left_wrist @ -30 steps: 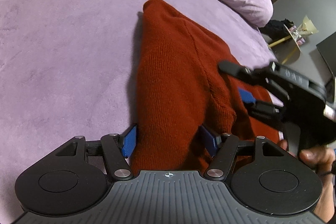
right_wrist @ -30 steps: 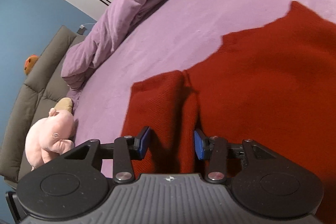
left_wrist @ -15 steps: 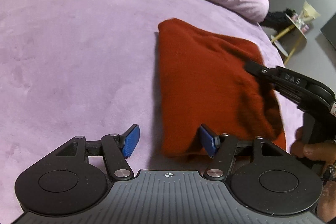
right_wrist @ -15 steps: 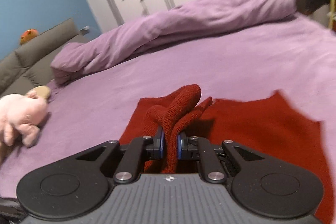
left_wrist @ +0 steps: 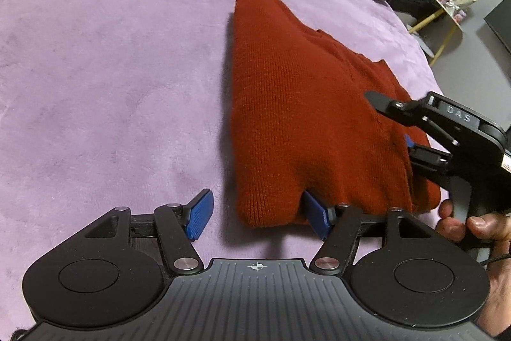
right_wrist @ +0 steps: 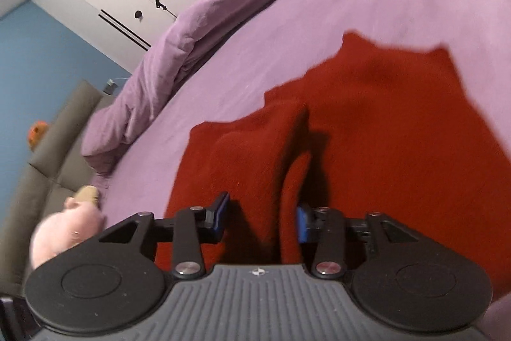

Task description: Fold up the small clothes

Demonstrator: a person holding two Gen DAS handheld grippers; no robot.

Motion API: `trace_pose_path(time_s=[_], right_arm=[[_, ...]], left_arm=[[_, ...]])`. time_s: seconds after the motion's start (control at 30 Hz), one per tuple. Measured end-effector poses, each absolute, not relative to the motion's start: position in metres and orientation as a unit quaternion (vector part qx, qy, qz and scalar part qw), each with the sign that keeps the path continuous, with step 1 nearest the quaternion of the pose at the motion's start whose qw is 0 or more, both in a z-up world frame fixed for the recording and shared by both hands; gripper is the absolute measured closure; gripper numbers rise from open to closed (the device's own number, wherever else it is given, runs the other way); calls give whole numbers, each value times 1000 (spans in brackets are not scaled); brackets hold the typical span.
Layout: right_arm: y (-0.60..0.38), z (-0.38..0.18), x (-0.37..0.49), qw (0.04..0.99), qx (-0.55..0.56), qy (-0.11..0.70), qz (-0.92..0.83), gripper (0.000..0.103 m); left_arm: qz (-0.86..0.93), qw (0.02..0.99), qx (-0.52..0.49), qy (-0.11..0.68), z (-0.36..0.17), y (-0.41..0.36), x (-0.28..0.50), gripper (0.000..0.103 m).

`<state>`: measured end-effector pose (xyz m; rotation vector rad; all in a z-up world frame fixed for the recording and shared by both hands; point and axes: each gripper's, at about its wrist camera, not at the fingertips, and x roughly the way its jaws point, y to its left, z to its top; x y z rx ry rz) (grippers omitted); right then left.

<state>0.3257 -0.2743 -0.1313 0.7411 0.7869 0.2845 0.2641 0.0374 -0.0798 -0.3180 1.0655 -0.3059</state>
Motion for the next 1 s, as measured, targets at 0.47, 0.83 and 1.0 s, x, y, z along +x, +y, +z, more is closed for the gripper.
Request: trace_pose_path(time_s=[0.47, 0.83, 1.0], right_arm=[[-266, -47, 308, 953, 123, 267, 78, 92], [-331, -92, 288, 938, 166, 304, 19, 75], [-355, -102, 240, 916, 297, 267, 43, 31]], left_arm=[[-118, 843, -101, 516, -79, 7, 260, 36], [-113, 846, -90, 513, -82, -9, 261, 29], [-107, 847, -88, 513, -82, -13, 262, 26]])
